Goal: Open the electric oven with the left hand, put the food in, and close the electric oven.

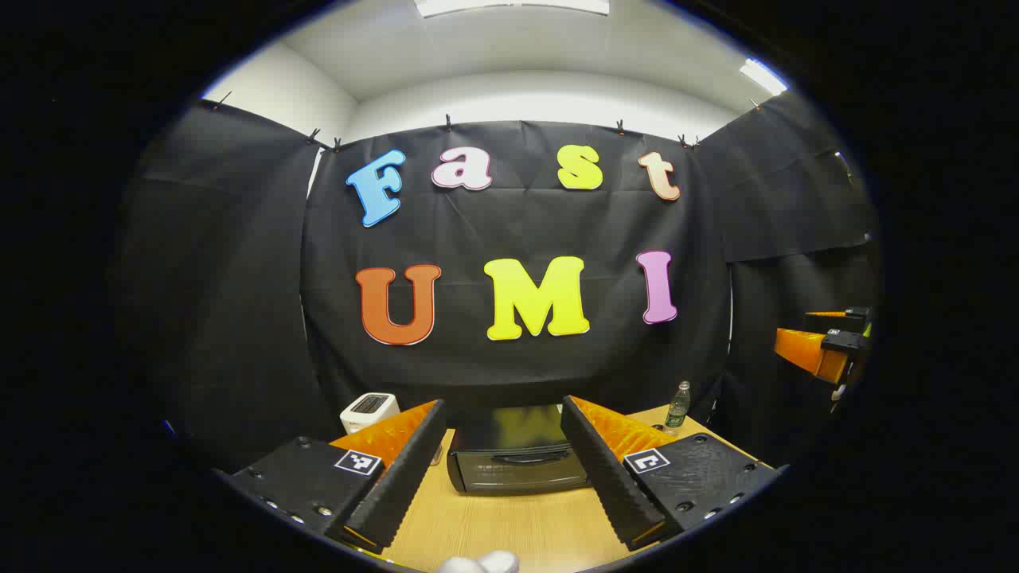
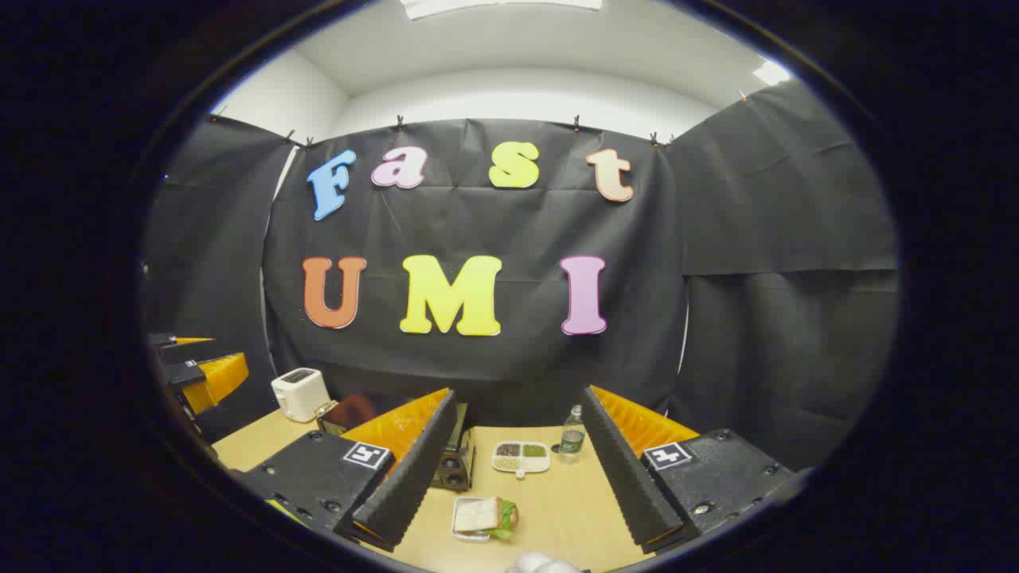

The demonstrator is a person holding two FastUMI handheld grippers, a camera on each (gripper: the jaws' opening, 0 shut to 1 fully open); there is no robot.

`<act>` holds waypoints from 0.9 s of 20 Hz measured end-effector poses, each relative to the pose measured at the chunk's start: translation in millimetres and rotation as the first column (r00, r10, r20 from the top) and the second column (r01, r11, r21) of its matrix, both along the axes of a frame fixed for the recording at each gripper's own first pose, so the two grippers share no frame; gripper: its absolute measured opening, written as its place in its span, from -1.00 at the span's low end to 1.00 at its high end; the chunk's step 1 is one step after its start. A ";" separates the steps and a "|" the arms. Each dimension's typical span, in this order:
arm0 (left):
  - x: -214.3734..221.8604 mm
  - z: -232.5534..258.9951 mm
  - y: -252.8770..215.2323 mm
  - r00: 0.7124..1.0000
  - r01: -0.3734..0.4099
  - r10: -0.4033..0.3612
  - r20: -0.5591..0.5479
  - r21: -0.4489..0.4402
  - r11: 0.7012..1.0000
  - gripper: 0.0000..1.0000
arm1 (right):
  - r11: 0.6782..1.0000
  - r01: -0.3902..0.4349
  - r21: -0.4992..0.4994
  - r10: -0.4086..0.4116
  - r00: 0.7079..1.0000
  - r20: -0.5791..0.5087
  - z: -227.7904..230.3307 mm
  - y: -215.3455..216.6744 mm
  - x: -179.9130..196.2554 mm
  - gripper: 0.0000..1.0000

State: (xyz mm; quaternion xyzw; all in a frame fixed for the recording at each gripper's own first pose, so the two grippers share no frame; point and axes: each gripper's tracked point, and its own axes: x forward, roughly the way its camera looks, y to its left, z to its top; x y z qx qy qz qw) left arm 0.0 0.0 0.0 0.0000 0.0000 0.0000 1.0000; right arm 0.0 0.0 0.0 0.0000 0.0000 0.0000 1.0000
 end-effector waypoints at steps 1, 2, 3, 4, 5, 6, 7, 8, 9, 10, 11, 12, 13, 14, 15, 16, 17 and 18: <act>1.4 -0.4 -0.6 1.000 0.000 0.000 0.000 -0.002 1.000 0.90 | 1.000 0.000 -0.001 0.000 1.000 0.002 0.5 -0.3 0.6 0.90; 2.1 -0.9 -0.4 1.000 0.001 -0.001 -0.001 -0.003 1.000 0.90 | 1.000 0.001 -0.003 -0.001 1.000 0.002 0.4 -0.9 0.8 0.89; 3.4 -1.3 -0.7 1.000 -0.001 0.001 -0.003 -0.003 1.000 0.90 | 1.000 0.002 -0.004 -0.002 1.000 0.002 0.4 -1.2 1.1 0.90; 3.9 -1.6 1.0 1.000 -0.005 0.005 -0.003 0.000 1.000 0.90 | 1.000 0.002 -0.004 -0.002 1.000 0.002 0.3 -1.6 2.4 0.89; 4.8 -1.9 1.7 1.000 -0.006 0.006 -0.003 0.003 1.000 0.90 | 1.000 0.002 -0.004 -0.002 1.000 0.001 0.5 -2.0 3.0 0.89; 6.0 -3.0 1.7 1.000 -0.007 0.007 -0.005 0.003 1.000 0.90 | 1.000 0.002 -0.003 -0.002 1.000 0.000 -0.7 -2.5 2.7 0.90; 7.1 -3.7 1.8 1.000 -0.006 0.006 -0.007 0.001 1.000 0.90 | 1.000 0.001 -0.004 -0.001 1.000 -0.002 -0.7 -2.4 2.8 0.90; 7.3 -4.1 1.4 1.000 -0.006 0.006 -0.008 0.001 1.000 0.90 | 1.000 -0.001 -0.004 0.001 1.000 -0.002 -0.9 -1.8 4.0 0.90; 7.6 -4.1 1.9 1.000 -0.008 0.008 -0.007 0.004 1.000 0.90 | 1.000 -0.001 -0.005 0.001 1.000 -0.001 -0.8 -1.8 4.7 0.89; 8.9 -5.7 1.4 1.000 -0.006 0.006 -0.008 0.007 1.000 0.90 | 1.000 0.000 -0.007 0.000 1.000 -0.004 -2.4 -2.5 5.4 0.90; 11.2 -6.7 1.3 1.000 -0.007 0.007 -0.012 0.010 1.000 0.90 | 1.000 -0.001 -0.008 0.001 1.000 -0.002 -2.4 -2.5 6.0 0.90; 13.0 -9.0 1.4 1.000 -0.006 0.007 -0.013 0.012 1.000 0.90 | 1.000 -0.001 -0.008 0.001 1.000 -0.002 -1.9 -2.3 6.3 0.90; 15.5 -13.2 0.2 1.000 -0.006 0.006 -0.016 0.013 1.000 0.90 | 1.000 -0.003 -0.007 0.003 1.000 -0.002 -1.8 -1.8 7.0 0.90; 19.4 -17.5 0.2 1.000 -0.006 0.006 -0.020 0.014 1.000 0.90 | 1.000 -0.004 -0.005 0.004 1.000 0.000 -2.4 -2.1 6.9 0.90; 24.2 -23.5 -1.1 1.000 -0.004 0.004 -0.029 0.016 1.000 0.90 | 1.000 -0.005 -0.005 0.005 1.000 0.002 -0.7 -3.2 6.4 0.89; 29.6 -31.8 -2.6 0.999 0.000 0.001 -0.042 0.013 1.000 0.90 | 1.000 -0.006 -0.005 0.006 1.000 0.006 -0.2 -4.7 6.4 0.90; 35.3 -38.8 -5.3 0.999 0.005 -0.005 -0.046 0.008 1.000 0.90 | 1.000 -0.002 -0.010 0.002 1.000 0.007 1.0 -7.4 6.0 0.90; 40.9 -47.1 -8.6 0.998 0.011 -0.010 -0.057 0.003 1.000 0.90 | 1.000 0.003 -0.016 -0.003 1.000 0.008 0.9 -11.5 5.5 0.90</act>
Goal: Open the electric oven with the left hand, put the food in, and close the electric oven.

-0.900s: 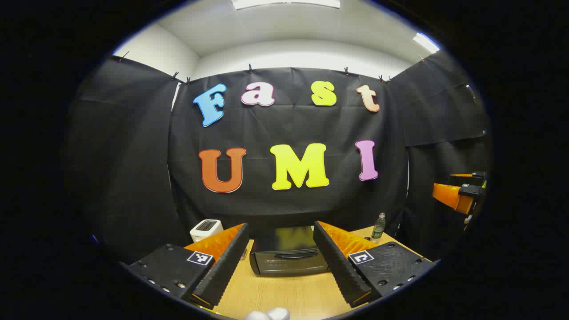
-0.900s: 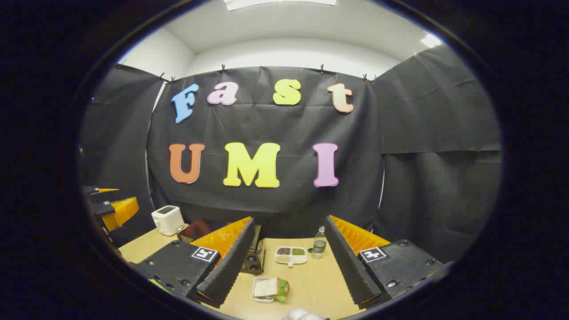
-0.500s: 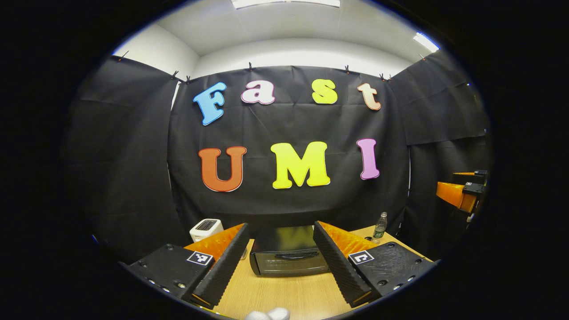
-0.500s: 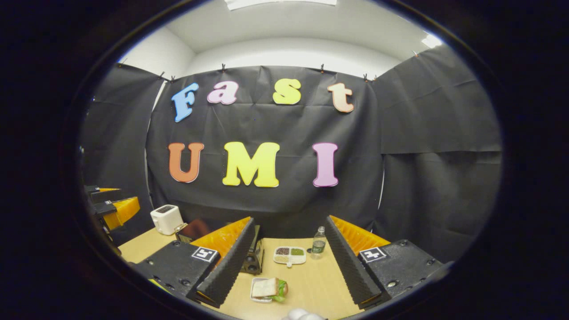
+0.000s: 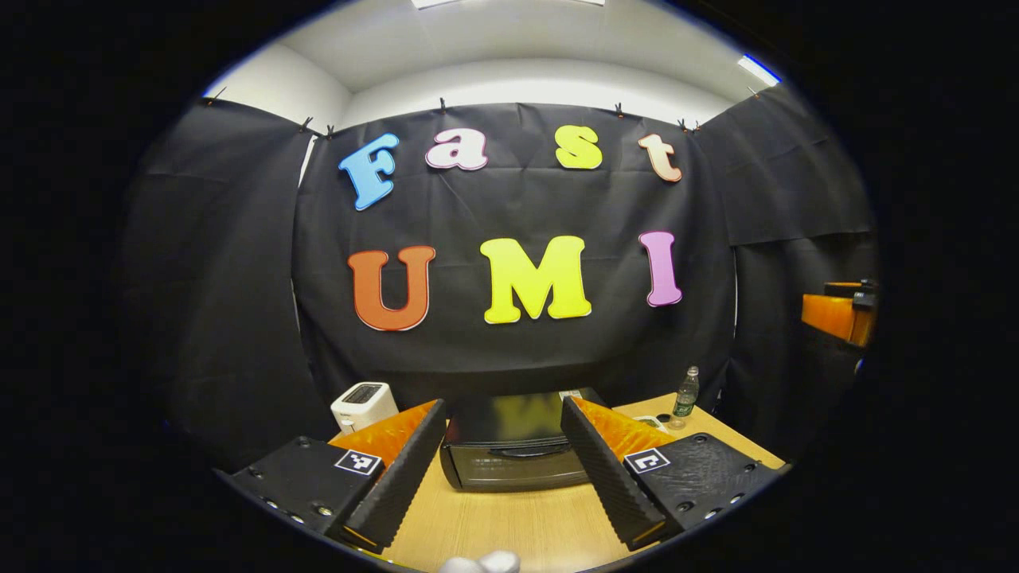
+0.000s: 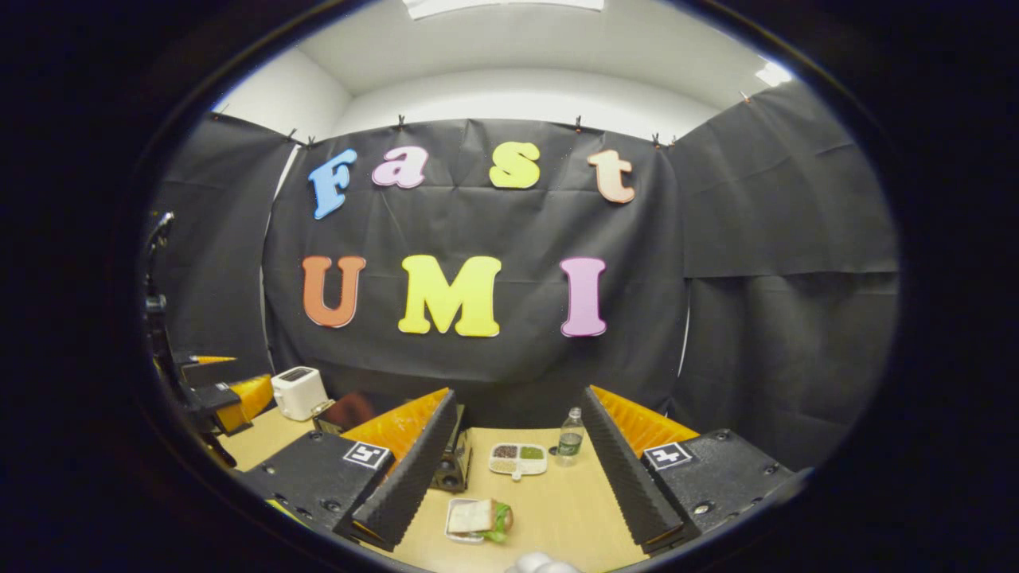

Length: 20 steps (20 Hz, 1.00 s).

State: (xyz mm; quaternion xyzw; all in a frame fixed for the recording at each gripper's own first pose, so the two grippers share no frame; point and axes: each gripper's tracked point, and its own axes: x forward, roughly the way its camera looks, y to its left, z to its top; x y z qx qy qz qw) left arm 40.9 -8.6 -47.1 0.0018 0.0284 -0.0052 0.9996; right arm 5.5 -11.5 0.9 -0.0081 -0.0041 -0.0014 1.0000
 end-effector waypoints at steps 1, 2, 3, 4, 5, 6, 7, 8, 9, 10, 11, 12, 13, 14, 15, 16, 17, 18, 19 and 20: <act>6.2 -7.9 -3.9 1.000 0.006 -0.006 -0.009 -0.002 1.000 0.91 | 1.000 0.008 -0.007 -0.008 1.000 0.001 1.8 -4.0 -1.0 0.89; 13.3 -15.8 -7.3 1.000 0.011 -0.011 -0.014 -0.003 1.000 0.90 | 1.000 0.018 -0.018 -0.018 1.000 -0.001 1.1 -8.4 -2.5 0.89; 20.5 -26.2 -10.9 0.999 0.017 -0.017 -0.032 -0.006 1.000 0.90 | 0.999 0.031 -0.030 -0.031 1.000 -0.004 1.3 -13.6 -4.5 0.89; 29.4 -36.0 -13.4 0.999 0.023 -0.023 -0.046 -0.008 1.000 0.90 | 0.998 0.042 -0.040 -0.042 0.999 -0.007 1.2 -18.1 -5.1 0.90; 38.9 -45.6 -15.9 0.998 0.025 -0.026 -0.059 -0.013 1.000 0.90 | 0.997 0.056 -0.048 -0.056 0.998 -0.011 1.4 -23.0 -6.1 0.89; 47.3 -56.4 -20.2 0.997 0.030 -0.031 -0.073 -0.020 0.999 0.90 | 0.996 0.070 -0.057 -0.071 0.997 -0.016 0.1 -28.1 -8.1 0.89; 56.3 -66.8 -24.0 0.995 0.036 -0.038 -0.094 -0.030 0.999 0.91 | 0.994 0.084 -0.067 -0.085 0.996 -0.020 0.4 -32.7 -10.1 0.89; 66.2 -76.4 -27.8 0.994 0.040 -0.044 -0.104 -0.039 0.998 0.90 | 0.992 0.098 -0.075 -0.100 0.995 -0.022 -0.2 -37.6 -11.4 0.90; 76.8 -88.5 -30.7 0.990 0.043 -0.049 -0.129 -0.045 0.998 1.00 | 0.991 0.109 -0.082 -0.112 0.993 -0.025 0.6 -41.3 -12.9 0.90; 87.5 -99.2 -31.7 0.989 0.042 -0.048 -0.142 -0.040 0.998 0.90 | 0.988 0.122 -0.090 -0.125 0.992 -0.032 -0.6 -44.9 -13.7 0.90; 97.8 -111.6 -33.7 0.985 0.043 -0.049 -0.163 -0.041 0.998 0.91 | 0.986 0.134 -0.098 -0.138 0.990 -0.035 -1.2 -48.4 -14.4 0.90; 108.6 -123.9 -35.2 0.982 0.048 -0.054 -0.182 -0.041 0.998 0.92 | 0.984 0.144 -0.105 -0.149 0.988 -0.039 -1.6 -51.4 -14.6 0.90; 118.0 -135.1 -36.4 0.977 0.047 -0.054 -0.205 -0.040 0.998 0.92 | 0.982 0.153 -0.112 -0.158 0.986 -0.043 -1.3 -52.6 -15.3 0.90; 127.3 -145.2 -36.2 0.973 0.048 -0.056 -0.222 -0.040 0.998 0.91 | 0.980 0.163 -0.118 -0.170 0.984 -0.048 -2.4 -55.2 -14.8 0.90; 134.4 -153.3 -36.7 0.970 0.048 -0.055 -0.235 -0.035 0.998 0.91 | 0.978 0.172 -0.120 -0.179 0.982 -0.053 -2.2 -56.9 -14.9 0.90; 142.2 -159.1 -36.6 0.969 0.048 -0.055 -0.241 -0.034 0.998 0.92 | 0.977 0.177 -0.118 -0.185 0.981 -0.058 -4.3 -57.8 -14.4 0.90; 149.6 -165.4 -37.9 0.964 0.053 -0.061 -0.257 -0.037 0.998 0.92 | 0.976 0.183 -0.118 -0.192 0.979 -0.066 -5.5 -58.4 -13.7 0.90; 153.1 -173.4 -38.9 0.959 0.052 -0.060 -0.276 -0.036 0.998 0.91 | 0.975 0.188 -0.116 -0.198 0.977 -0.077 -8.9 -59.8 -11.2 0.90; 155.7 -181.6 -36.8 0.954 0.047 -0.055 -0.293 -0.032 0.998 0.92 | 0.975 0.193 -0.114 -0.203 0.976 -0.084 -9.7 -60.0 -11.6 0.90; 155.9 -185.1 -35.3 0.950 0.047 -0.052 -0.308 -0.023 0.999 0.92 | 0.975 0.194 -0.111 -0.204 0.975 -0.087 -10.6 -59.6 -11.3 0.90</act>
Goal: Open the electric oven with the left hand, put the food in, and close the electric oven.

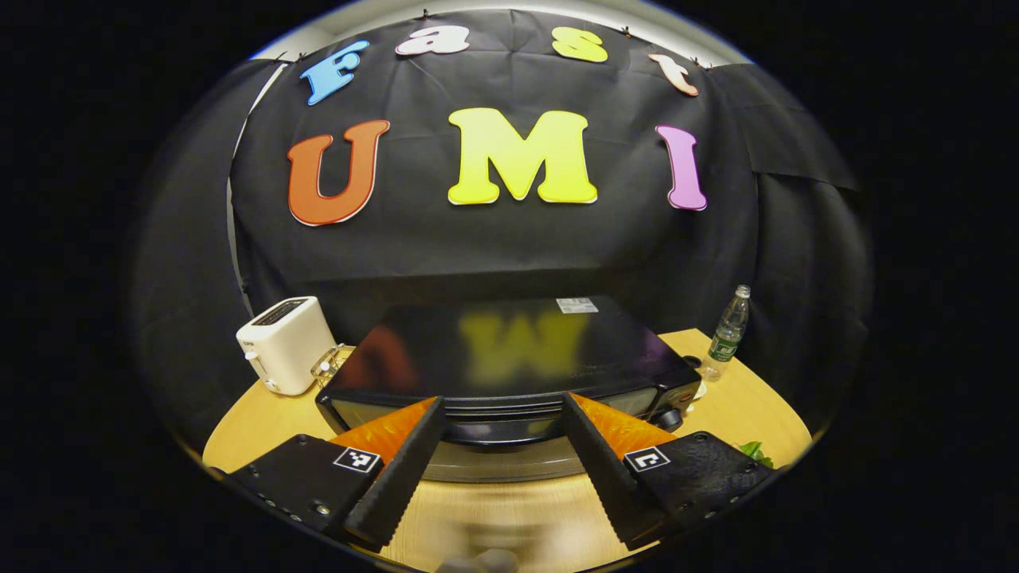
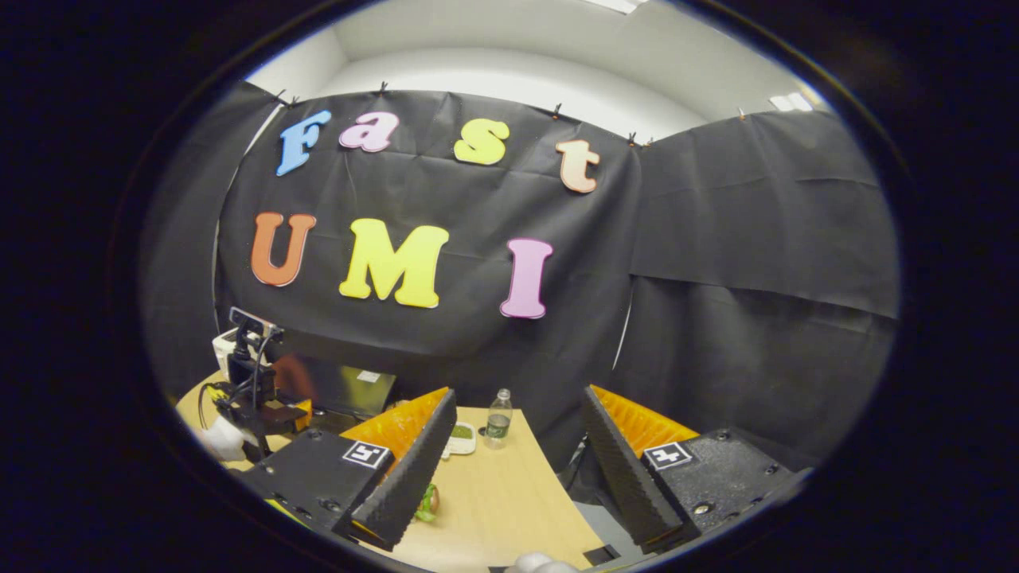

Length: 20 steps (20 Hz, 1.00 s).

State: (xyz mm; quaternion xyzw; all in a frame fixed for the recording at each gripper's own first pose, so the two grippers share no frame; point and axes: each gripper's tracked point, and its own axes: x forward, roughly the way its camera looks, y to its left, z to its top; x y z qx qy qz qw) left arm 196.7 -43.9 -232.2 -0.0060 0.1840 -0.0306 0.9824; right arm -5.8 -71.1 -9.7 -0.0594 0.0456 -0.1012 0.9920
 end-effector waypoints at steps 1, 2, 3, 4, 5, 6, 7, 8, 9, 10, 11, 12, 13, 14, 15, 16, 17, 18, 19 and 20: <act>5.1 3.8 -1.4 1.000 0.002 -0.002 0.020 -0.004 1.000 0.96 | 1.000 0.002 0.001 -0.002 1.000 -0.004 -2.2 0.2 1.0 0.90; 8.2 -2.4 -3.9 1.000 0.009 -0.008 0.003 -0.010 1.000 0.95 | 1.000 0.004 0.003 -0.004 1.000 -0.006 -3.3 0.6 1.7 0.90; 7.4 -3.3 -4.0 1.000 0.007 -0.007 -0.014 -0.018 1.000 0.94 | 1.000 0.006 0.006 -0.006 1.000 -0.006 -4.0 1.1 1.5 0.90; 8.6 -2.9 -2.7 1.000 0.010 -0.010 -0.013 -0.015 1.000 0.96 | 1.000 0.004 0.014 -0.004 1.000 -0.008 -5.3 2.2 2.3 0.90; 6.3 -5.3 -2.9 1.000 0.012 -0.012 -0.024 -0.012 1.000 0.96 | 1.000 0.003 0.021 -0.002 1.000 -0.011 -7.5 3.8 2.4 0.90; 5.0 -3.7 -3.3 1.000 0.014 -0.014 -0.020 -0.010 1.000 0.96 | 1.000 0.001 0.024 -0.001 1.000 -0.014 -8.5 4.7 2.4 0.90; 2.8 -4.1 -3.1 1.000 0.015 -0.015 -0.027 -0.010 1.000 0.96 | 1.000 -0.003 0.026 0.003 1.000 -0.013 -9.6 5.9 2.9 0.90; 0.2 -4.3 -2.9 1.000 0.014 -0.015 -0.027 -0.012 1.000 0.96 | 1.000 -0.004 0.026 0.004 1.000 -0.014 -10.2 6.3 2.4 0.90; -3.2 -4.1 -2.8 0.999 0.015 -0.015 -0.030 -0.012 1.000 0.96 | 1.000 -0.006 0.026 0.007 1.000 -0.016 -11.2 6.8 1.8 0.90; -7.3 -4.9 -3.6 0.999 0.015 -0.016 -0.030 -0.014 1.000 0.96 | 1.000 -0.009 0.027 0.009 1.000 -0.020 -12.8 7.9 1.8 0.90; -11.2 -5.7 -4.1 0.999 0.016 -0.016 -0.032 -0.014 1.000 0.96 | 1.000 -0.012 0.027 0.013 1.000 -0.021 -13.5 9.5 1.0 0.90; -15.1 -6.0 -3.9 0.999 0.019 -0.019 -0.032 -0.014 1.000 0.96 | 1.000 -0.018 0.023 0.018 1.000 -0.022 -14.5 10.9 -1.9 0.90; -20.4 -7.1 -4.1 0.999 0.021 -0.021 -0.034 -0.014 1.000 0.96 | 1.000 -0.021 0.018 0.022 0.999 -0.024 -16.2 11.5 -3.1 0.90; -26.7 -8.4 -4.9 0.999 0.023 -0.023 -0.036 -0.014 1.000 0.96 | 0.999 -0.028 0.017 0.028 0.999 -0.026 -17.1 13.3 -5.0 0.90; -33.1 -10.5 -5.1 0.999 0.023 -0.023 -0.037 -0.013 1.000 0.96 | 0.999 -0.030 0.016 0.031 0.999 -0.027 -18.0 14.9 -7.7 0.90; -40.7 -13.3 -5.0 0.999 0.023 -0.023 -0.038 -0.014 1.000 0.96 | 0.999 -0.035 0.018 0.036 0.999 -0.032 -19.2 16.4 -9.1 0.90; -48.6 -16.4 -5.3 0.999 0.022 -0.022 -0.039 -0.015 1.000 0.96 | 0.999 -0.040 0.019 0.041 0.999 -0.033 -20.9 17.5 -10.5 0.90; -56.3 -19.6 -6.2 0.999 0.024 -0.024 -0.039 -0.012 1.000 0.96 | 0.999 -0.046 0.016 0.047 0.998 -0.033 -20.8 18.4 -12.5 0.90; -63.1 -22.4 -7.2 0.999 0.026 -0.026 -0.039 -0.007 1.000 0.96 | 0.999 -0.049 0.012 0.049 0.998 -0.036 -21.9 18.5 -14.3 0.90; -68.5 -26.2 -7.1 0.999 0.027 -0.027 -0.040 -0.005 1.000 0.96 | 0.999 -0.052 0.011 0.052 0.998 -0.039 -24.6 18.3 -16.7 0.90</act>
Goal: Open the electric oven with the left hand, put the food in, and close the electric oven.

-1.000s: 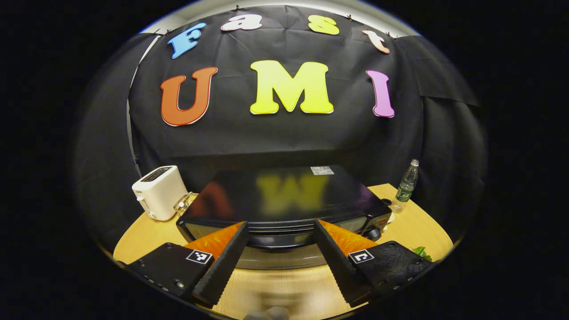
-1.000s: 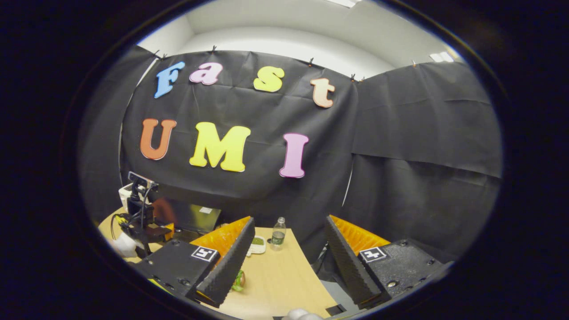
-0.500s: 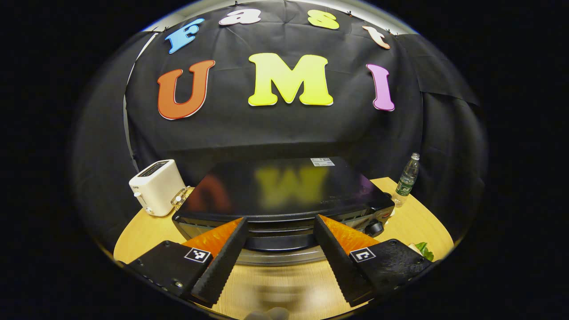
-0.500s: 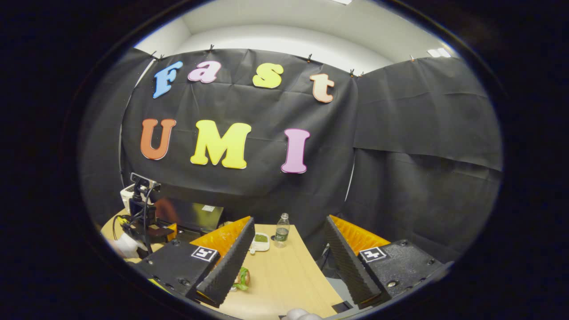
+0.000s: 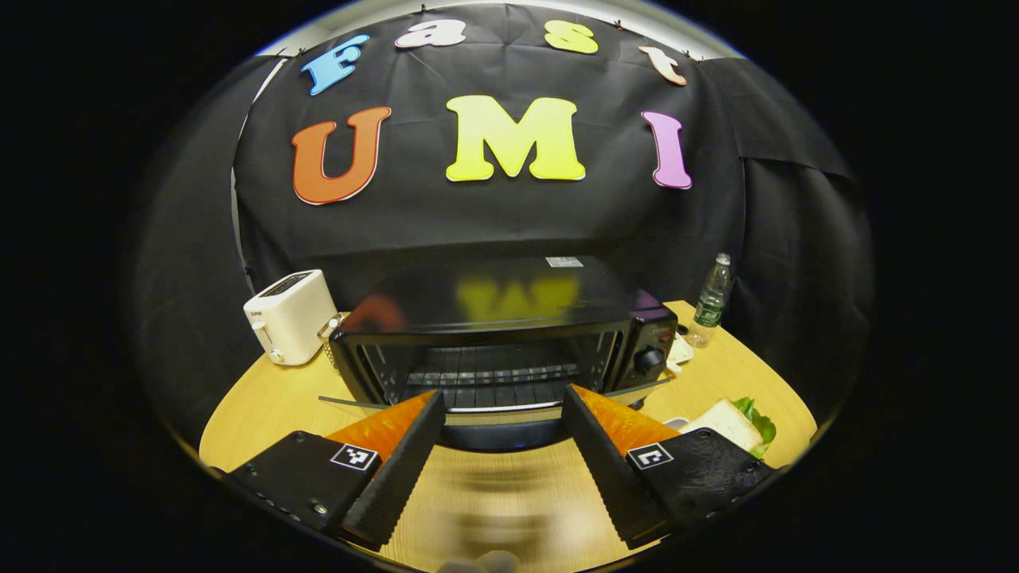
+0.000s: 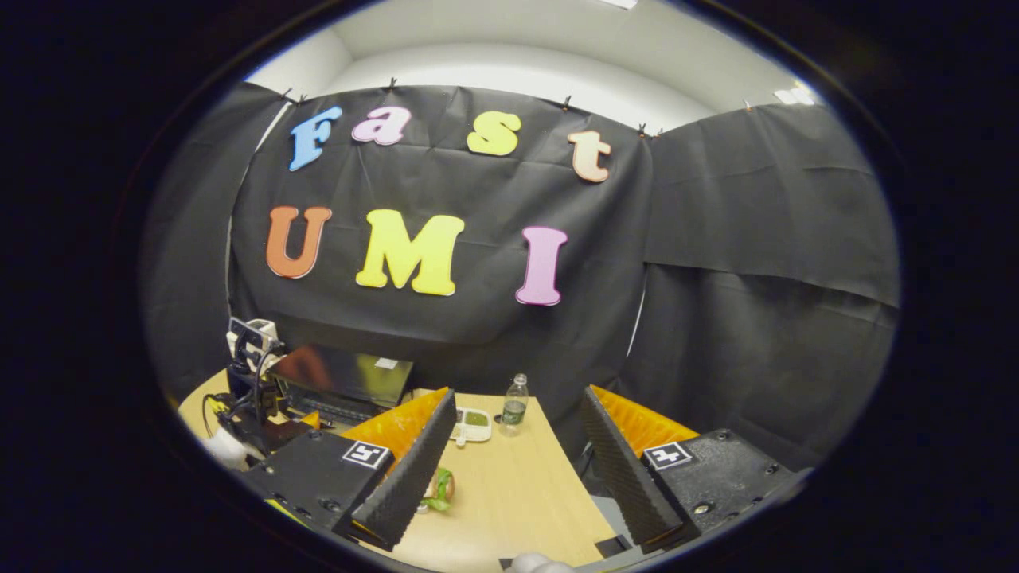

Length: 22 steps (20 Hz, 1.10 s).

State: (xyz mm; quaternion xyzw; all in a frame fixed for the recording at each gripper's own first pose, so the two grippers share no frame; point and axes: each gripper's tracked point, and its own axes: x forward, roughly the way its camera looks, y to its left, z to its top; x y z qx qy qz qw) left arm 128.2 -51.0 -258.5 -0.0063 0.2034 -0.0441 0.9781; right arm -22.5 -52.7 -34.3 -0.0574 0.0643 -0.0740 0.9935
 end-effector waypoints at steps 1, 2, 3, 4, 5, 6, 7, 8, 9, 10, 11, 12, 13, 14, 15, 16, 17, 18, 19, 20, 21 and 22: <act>-6.5 -3.7 0.4 1.000 0.000 0.000 -0.004 0.002 1.000 0.96 | 1.000 -0.005 0.001 0.005 1.000 -0.004 -1.2 1.2 -2.1 0.90; -12.5 -6.9 1.1 1.000 0.000 0.000 -0.005 0.003 1.000 0.96 | 1.000 -0.008 0.003 0.008 1.000 -0.007 -2.1 2.3 -3.9 0.90; -18.5 -10.7 0.8 1.000 -0.002 0.002 -0.010 0.004 1.000 0.96 | 1.000 -0.013 0.002 0.013 1.000 -0.009 -3.3 3.5 -6.3 0.90; -22.9 -14.2 0.7 1.000 -0.003 0.003 -0.010 0.004 1.000 0.96 | 1.000 -0.015 -0.002 0.015 1.000 -0.010 -4.0 4.6 -8.8 0.90; -27.2 -17.9 1.1 1.000 -0.005 0.005 -0.016 0.004 1.000 0.96 | 1.000 -0.018 -0.009 0.018 1.000 -0.014 -6.0 5.0 -12.3 0.90; -32.8 -21.7 0.9 1.000 -0.005 0.005 -0.018 0.006 1.000 0.96 | 1.000 -0.020 -0.013 0.020 1.000 -0.018 -6.4 5.6 -15.2 0.90; -36.7 -25.6 0.4 1.000 -0.006 0.006 -0.021 0.008 1.000 0.96 | 1.000 -0.021 -0.018 0.020 1.000 -0.021 -7.1 5.4 -18.0 0.90; -39.9 -28.4 0.7 1.000 -0.008 0.008 -0.026 0.008 1.000 0.96 | 1.000 -0.020 -0.022 0.020 0.999 -0.026 -8.4 4.6 -20.2 0.90; -43.1 -32.7 0.5 0.999 -0.010 0.010 -0.033 0.007 1.000 0.96 | 1.000 -0.019 -0.025 0.018 0.999 -0.028 -9.7 3.7 -22.6 0.90; -46.4 -37.2 0.0 0.999 -0.011 0.012 -0.033 0.008 1.000 0.96 | 0.999 -0.016 -0.027 0.016 0.999 -0.031 -10.0 2.3 -25.5 0.92; -50.8 -41.9 -1.0 0.999 -0.012 0.013 -0.038 0.015 1.000 0.96 | 1.000 -0.012 -0.028 0.011 0.999 -0.034 -10.8 0.4 -27.4 0.90; -54.7 -47.5 -1.2 0.999 -0.013 0.014 -0.044 0.021 1.000 0.96 | 1.000 -0.011 -0.028 0.009 0.999 -0.041 -13.5 0.7 -28.1 0.90; -58.4 -53.8 -1.3 0.998 -0.016 0.017 -0.055 0.022 1.000 0.96 | 1.000 -0.008 -0.027 0.007 0.999 -0.046 -15.9 0.6 -30.2 0.90; -62.9 -60.4 -1.0 0.998 -0.019 0.020 -0.066 0.021 1.000 0.96 | 1.000 -0.008 -0.030 0.006 0.999 -0.051 -18.0 0.1 -31.5 0.90; -66.8 -67.7 -1.5 0.996 -0.020 0.022 -0.083 0.023 1.000 0.96 | 0.999 -0.006 -0.035 0.004 0.998 -0.057 -19.9 -0.1 -32.1 0.92; -71.7 -75.1 -2.1 0.995 -0.021 0.023 -0.098 0.024 0.999 0.95 | 0.999 -0.006 -0.038 0.003 0.998 -0.062 -21.6 0.5 -31.3 0.92; -74.3 -82.9 -2.5 0.993 -0.022 0.025 -0.114 0.024 0.999 0.95 | 0.999 -0.006 -0.040 0.003 0.998 -0.068 -23.4 1.3 -31.8 0.90; -77.1 -90.8 -1.1 0.991 -0.024 0.028 -0.129 0.031 0.999 0.96 | 0.999 -0.006 -0.041 0.003 0.997 -0.076 -27.9 1.3 -33.3 0.90; -81.1 -98.2 -0.6 0.989 -0.020 0.026 -0.146 0.042 0.999 0.92 | 0.999 -0.008 -0.043 0.005 0.997 -0.082 -31.4 2.9 -32.1 0.90; -83.9 -105.5 -2.1 0.987 -0.014 0.021 -0.157 0.048 0.999 0.92 | 0.999 -0.011 -0.044 0.007 0.996 -0.089 -35.7 4.0 -30.9 0.90; -86.0 -113.4 -2.7 0.984 -0.010 0.018 -0.176 0.047 0.999 0.92 | 0.999 -0.014 -0.046 0.009 0.996 -0.090 -39.8 4.6 -30.8 0.90; -87.8 -121.8 -1.6 0.980 -0.012 0.020 -0.198 0.042 0.999 0.92 | 0.999 -0.012 -0.049 0.007 0.995 -0.099 -45.4 4.6 -31.1 0.92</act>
